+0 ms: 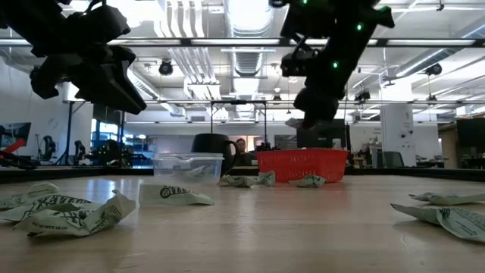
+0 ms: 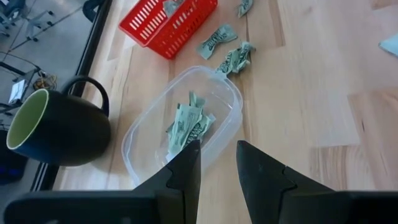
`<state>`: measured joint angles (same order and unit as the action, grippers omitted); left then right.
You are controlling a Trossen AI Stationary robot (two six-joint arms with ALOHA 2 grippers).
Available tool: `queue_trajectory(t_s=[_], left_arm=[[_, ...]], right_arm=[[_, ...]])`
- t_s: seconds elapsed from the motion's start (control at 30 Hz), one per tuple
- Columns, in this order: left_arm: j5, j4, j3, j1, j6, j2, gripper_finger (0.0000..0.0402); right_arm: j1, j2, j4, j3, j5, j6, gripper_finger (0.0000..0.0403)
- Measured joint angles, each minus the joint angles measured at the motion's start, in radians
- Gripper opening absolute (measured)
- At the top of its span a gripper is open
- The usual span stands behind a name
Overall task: Pick and place items into bin
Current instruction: Put the stevia packet into the red bin, then put the stevia packet into the transparent bin
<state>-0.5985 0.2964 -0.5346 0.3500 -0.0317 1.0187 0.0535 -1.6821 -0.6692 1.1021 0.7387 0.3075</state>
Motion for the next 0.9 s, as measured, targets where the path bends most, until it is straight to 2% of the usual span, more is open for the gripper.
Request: queue_trajectory(t_s=[0.17, 0.5, 0.6, 0.73, 0.9], left_arm=[[-0.001, 0.002, 0.0, 0.0, 0.0, 0.0, 0.0086], [0.015, 0.001, 0.001, 0.0, 0.004, 0.0, 0.0086], [0.123, 0.001, 0.005, 0.0, 0.022, 0.0, 0.0086], [0.3, 0.001, 0.021, 0.001, 0.064, 0.0, 0.0086], [0.36, 0.0, 0.062, 0.037, 0.196, 0.0, 0.0086]], right_arm=[[-0.02, 0.008, 0.056, -0.044, -0.011, -0.021, 0.0019], [-0.019, 0.012, 0.06, -0.037, -0.014, -0.029, 0.0089], [-0.009, 0.014, 0.053, -0.01, -0.029, -0.054, 0.0101], [0.022, 0.014, 0.053, 0.027, -0.11, -0.098, 0.0107], [0.065, 0.015, 0.049, 0.047, -0.169, -0.106, 0.0101]])
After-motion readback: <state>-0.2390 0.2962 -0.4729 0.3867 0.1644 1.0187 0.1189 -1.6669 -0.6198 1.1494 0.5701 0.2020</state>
